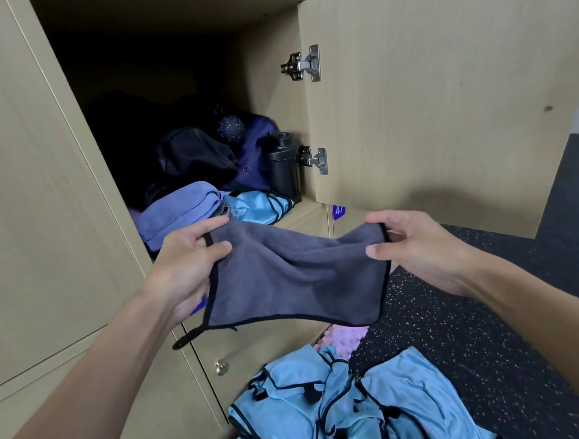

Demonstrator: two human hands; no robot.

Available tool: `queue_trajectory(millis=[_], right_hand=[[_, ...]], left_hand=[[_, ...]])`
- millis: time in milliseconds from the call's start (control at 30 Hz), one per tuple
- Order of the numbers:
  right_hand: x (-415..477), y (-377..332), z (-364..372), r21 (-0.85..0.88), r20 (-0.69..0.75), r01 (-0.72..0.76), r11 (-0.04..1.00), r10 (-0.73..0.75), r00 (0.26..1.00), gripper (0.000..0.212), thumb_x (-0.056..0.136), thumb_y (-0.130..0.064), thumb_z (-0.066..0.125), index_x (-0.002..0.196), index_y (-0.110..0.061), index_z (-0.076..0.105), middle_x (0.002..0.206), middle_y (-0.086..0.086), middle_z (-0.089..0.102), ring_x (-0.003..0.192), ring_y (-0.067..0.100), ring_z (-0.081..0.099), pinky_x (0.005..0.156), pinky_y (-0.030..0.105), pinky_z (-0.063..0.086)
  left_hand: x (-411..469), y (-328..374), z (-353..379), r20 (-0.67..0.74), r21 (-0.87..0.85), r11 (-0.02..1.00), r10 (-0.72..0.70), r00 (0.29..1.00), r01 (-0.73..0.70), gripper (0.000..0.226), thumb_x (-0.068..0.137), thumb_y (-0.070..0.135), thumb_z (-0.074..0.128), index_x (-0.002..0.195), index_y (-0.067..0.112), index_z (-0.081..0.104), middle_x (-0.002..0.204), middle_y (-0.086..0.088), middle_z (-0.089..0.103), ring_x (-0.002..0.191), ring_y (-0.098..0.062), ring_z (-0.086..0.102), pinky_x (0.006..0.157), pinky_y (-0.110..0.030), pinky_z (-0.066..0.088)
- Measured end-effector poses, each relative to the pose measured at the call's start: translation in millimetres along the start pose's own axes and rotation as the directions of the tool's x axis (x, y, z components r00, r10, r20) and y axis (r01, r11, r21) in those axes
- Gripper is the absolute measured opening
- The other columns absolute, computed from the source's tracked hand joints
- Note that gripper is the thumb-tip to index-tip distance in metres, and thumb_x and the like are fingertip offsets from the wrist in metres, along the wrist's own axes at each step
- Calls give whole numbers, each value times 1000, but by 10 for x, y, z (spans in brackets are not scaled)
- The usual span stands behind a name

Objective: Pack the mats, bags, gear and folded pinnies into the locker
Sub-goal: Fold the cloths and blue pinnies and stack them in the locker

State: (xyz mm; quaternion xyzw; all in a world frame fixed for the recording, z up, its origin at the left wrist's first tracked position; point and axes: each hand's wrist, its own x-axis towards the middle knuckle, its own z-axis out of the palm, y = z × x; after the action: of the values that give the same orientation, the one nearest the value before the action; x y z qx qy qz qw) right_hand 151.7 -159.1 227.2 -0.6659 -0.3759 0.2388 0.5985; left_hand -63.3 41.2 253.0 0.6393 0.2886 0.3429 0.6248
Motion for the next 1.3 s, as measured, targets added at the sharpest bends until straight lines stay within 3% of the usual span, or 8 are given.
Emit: queue_trajectory(millis=[100,233,367,533,700,867,1067,1300], right_hand=[[25,-5,-56,-137,-77,46,989,-57,995,40,85,10,66,112,-20,65,113,5,70,105,15,66,88,19,50],[27,41,-201,-179,-190,77,981,-112,975,25,88,3,67,93,-22,71,100,4,74,87,12,65,78,20,49],[13,86,-265,-169,-216,82,982,-118,969,20,92,-2,64,100,-18,71,99,4,72,84,10,62,67,15,46],[12,93,-299,-240,-256,77,968,-140,956,15,95,-2,59,98,-9,72,79,-3,66,46,-9,52,45,5,36],[44,110,-330,-291,-298,58,955,-149,943,18,96,-4,58,90,-16,69,86,-1,68,75,9,59,65,15,45],[67,117,-360,-260,-353,67,963,-160,922,10,96,-3,58,93,-12,62,84,9,67,72,16,55,65,25,43],[45,71,-358,-178,-393,61,982,-128,911,25,93,2,61,115,-10,68,93,-3,71,84,10,65,67,5,49],[52,33,-326,-227,-376,27,974,-113,920,33,83,-5,76,115,-11,67,101,2,70,87,11,63,75,14,46]], left_hand=[[-7,-11,-58,-84,183,980,88,993,-71,29,92,-9,59,113,11,66,91,-10,76,78,-17,71,72,-27,58],[-3,-36,-130,-123,372,914,218,968,-158,17,91,-1,66,92,16,69,82,-18,75,71,-23,67,77,-41,56],[22,-61,-141,-145,377,909,250,957,-180,11,89,9,71,88,20,75,75,-4,74,66,-14,63,77,-37,54],[9,-17,-104,-107,283,942,217,970,-180,21,84,0,74,101,12,73,70,4,75,65,-5,69,66,-16,57],[5,-36,-77,-122,360,907,277,953,-217,20,80,4,80,95,13,73,66,5,72,61,-3,65,66,-17,56],[-10,-5,-21,-129,354,891,349,928,-286,12,84,8,77,80,20,75,71,11,73,65,-3,64,74,-29,57],[3,-32,-34,-108,419,864,353,929,-280,22,82,9,79,92,29,76,79,3,70,71,-11,58,82,-34,55],[36,-51,-76,-73,535,800,363,929,-270,26,80,7,81,104,17,76,77,-9,71,69,-14,63,79,-32,58]])
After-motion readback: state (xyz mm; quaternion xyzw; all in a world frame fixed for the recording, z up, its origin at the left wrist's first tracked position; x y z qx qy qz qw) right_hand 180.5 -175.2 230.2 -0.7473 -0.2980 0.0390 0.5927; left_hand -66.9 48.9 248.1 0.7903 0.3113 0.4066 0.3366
